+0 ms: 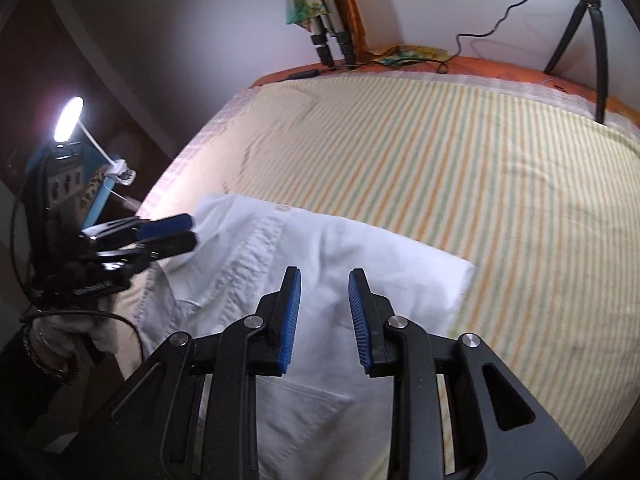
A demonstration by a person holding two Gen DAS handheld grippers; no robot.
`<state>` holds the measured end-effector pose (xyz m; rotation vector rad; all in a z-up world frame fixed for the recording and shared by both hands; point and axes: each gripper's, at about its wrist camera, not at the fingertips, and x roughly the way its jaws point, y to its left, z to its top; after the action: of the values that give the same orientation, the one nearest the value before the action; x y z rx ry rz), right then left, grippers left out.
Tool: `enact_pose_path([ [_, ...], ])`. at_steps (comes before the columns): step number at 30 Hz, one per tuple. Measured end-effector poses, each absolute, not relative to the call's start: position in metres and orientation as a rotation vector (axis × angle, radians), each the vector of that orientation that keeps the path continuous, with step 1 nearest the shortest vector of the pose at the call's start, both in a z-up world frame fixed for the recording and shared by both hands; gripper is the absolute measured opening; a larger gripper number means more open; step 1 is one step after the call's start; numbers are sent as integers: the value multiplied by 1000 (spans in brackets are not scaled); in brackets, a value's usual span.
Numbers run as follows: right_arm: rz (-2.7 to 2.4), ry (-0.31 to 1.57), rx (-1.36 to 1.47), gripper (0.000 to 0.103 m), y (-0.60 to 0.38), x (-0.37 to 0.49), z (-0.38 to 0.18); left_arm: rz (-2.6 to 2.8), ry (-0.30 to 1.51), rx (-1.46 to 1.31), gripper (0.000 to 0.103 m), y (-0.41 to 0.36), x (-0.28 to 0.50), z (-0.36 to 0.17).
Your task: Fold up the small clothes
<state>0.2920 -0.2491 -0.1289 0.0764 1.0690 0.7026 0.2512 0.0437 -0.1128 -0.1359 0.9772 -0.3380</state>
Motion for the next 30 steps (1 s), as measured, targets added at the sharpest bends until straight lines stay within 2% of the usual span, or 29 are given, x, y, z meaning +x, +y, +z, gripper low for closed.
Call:
enact_pose_path([
  [11,567,1122,138,26,-274,312,-152,-320,1039,-137,34,47,253,-137],
  [19,471,1108,196,27,-314,301,-134,-279,1011,-166,34,63,241,-124],
  [21,486,1100,209,27,-318,293,-127,-259,998,-185,38,70,234,-118],
  [22,497,1096,216,30,-320,287,-123,-254,992,-195,41,73,231,-115],
  [23,507,1091,221,42,-320,284,-120,-250,985,-201,42,75,227,-112],
  [25,519,1071,221,57,-321,272,-113,-235,970,-203,48,79,218,-105],
  [30,531,1055,236,58,-326,244,-106,-213,921,-212,65,81,193,-86],
])
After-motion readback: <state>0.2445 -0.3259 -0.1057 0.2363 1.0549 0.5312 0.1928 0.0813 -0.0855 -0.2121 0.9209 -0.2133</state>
